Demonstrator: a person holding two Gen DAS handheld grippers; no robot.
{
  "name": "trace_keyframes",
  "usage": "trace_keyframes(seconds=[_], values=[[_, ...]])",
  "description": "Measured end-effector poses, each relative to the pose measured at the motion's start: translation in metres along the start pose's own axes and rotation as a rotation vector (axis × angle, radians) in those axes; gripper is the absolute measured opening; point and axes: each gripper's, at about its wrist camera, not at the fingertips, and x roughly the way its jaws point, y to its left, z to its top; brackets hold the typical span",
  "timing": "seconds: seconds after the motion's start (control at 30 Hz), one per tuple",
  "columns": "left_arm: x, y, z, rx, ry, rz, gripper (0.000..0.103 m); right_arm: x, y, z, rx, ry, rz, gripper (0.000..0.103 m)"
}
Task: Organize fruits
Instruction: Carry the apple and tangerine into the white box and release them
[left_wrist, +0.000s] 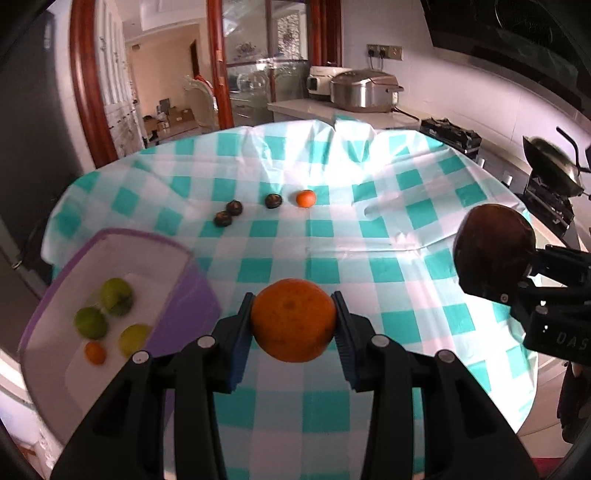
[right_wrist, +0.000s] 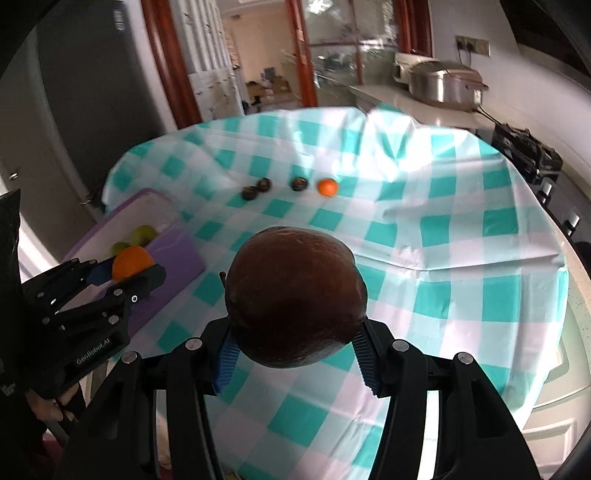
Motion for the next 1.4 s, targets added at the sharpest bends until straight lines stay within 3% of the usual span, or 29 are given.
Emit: trace_keyframes(seconds=[0.27, 0.53, 0.87, 0.97, 1.13, 1.4], values=[[-0.044, 0.025, -0.008, -0.028, -0.039, 0.034, 0.041, -0.027, 0.034, -0.007, -0.048, -0.04, 0.032, 0.054], [-0.051, 0.071, -0.015, -0.089, -0.051, 0.059, 0.041, -0.008, 0.083, 0.007, -0.138, -0.022, 0.067, 0.053], [-0.033, 0.21, -0.037, -0.2, 0.027, 0.11, 0.041, 0.063, 0.207, 0.038, -0.266, 0.057, 0.152, 0.054], [-0.021, 0.256, -0.045, -0.192, 0.076, 0.104, 0.041, 0.086, 0.253, 0.044, -0.318, 0.086, 0.18, 0.054], [0.006, 0.29, -0.065, -0.105, 0.177, 0.06, 0.041, 0.13, 0.307, 0.047, -0.337, 0.151, 0.186, 0.054], [0.043, 0.31, -0.089, 0.042, 0.306, -0.024, 0.041, 0.199, 0.328, 0.041, -0.197, 0.292, 0.144, 0.053]])
